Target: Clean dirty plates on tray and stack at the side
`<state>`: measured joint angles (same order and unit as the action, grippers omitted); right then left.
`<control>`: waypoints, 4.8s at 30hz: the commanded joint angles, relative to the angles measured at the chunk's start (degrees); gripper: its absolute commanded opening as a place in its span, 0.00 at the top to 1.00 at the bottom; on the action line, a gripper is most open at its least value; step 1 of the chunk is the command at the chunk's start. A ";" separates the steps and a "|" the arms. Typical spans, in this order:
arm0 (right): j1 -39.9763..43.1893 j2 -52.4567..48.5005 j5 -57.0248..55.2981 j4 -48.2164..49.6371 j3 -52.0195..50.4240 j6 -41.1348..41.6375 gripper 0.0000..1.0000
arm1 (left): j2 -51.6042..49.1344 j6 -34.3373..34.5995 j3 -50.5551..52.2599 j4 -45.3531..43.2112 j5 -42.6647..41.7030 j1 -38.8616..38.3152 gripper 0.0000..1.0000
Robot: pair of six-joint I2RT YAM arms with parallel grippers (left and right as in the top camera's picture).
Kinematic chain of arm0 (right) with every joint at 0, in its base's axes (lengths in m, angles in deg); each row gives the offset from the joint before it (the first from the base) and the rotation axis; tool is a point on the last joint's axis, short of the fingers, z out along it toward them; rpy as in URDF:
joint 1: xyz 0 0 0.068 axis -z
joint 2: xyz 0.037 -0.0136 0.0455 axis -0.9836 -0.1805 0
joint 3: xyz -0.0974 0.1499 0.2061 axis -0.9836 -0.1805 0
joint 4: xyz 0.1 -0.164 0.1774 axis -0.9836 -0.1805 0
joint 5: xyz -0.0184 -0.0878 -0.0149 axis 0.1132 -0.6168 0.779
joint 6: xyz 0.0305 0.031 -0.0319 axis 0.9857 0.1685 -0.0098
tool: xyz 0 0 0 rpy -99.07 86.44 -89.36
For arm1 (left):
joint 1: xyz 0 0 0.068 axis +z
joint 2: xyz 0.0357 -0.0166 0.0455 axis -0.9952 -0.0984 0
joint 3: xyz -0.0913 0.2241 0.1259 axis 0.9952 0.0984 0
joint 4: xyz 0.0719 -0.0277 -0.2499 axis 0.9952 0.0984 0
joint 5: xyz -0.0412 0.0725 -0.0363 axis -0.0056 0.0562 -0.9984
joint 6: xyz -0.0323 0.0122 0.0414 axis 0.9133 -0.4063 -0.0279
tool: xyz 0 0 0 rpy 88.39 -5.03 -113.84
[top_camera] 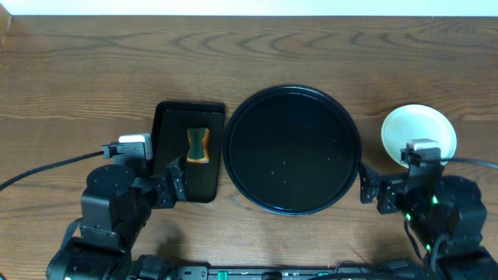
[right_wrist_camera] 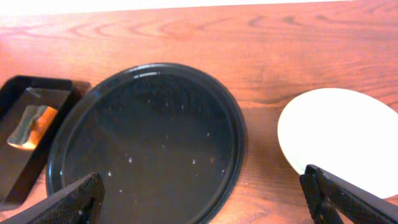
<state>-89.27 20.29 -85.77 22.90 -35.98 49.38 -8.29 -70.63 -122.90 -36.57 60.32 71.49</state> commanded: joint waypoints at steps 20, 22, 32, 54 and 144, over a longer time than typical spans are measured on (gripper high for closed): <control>-0.39 1.29 -0.52 -18.45 -0.74 0.63 0.01 | 0.44 -1.20 0.92 -0.09 0.50 -0.13 0.11; -0.39 1.29 -1.01 -19.34 -0.74 0.66 0.01 | 0.44 -1.20 0.92 -0.09 0.50 -0.13 0.10; 1.86 9.09 -0.94 -16.04 -3.48 -0.02 0.01 | 0.44 -1.18 0.92 -0.09 0.50 -0.13 0.11; 10.86 30.71 1.64 13.79 -23.98 -1.55 0.01 | 0.44 -1.20 0.92 -0.09 0.50 -0.13 0.11; 10.75 30.75 6.60 43.36 -45.94 -10.49 0.01 | 27.39 0.20 32.04 -19.26 -1.09 13.03 0.10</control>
<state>-78.85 50.70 -79.50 66.57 -81.86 39.56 13.99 -70.56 -96.86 -52.13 60.46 82.86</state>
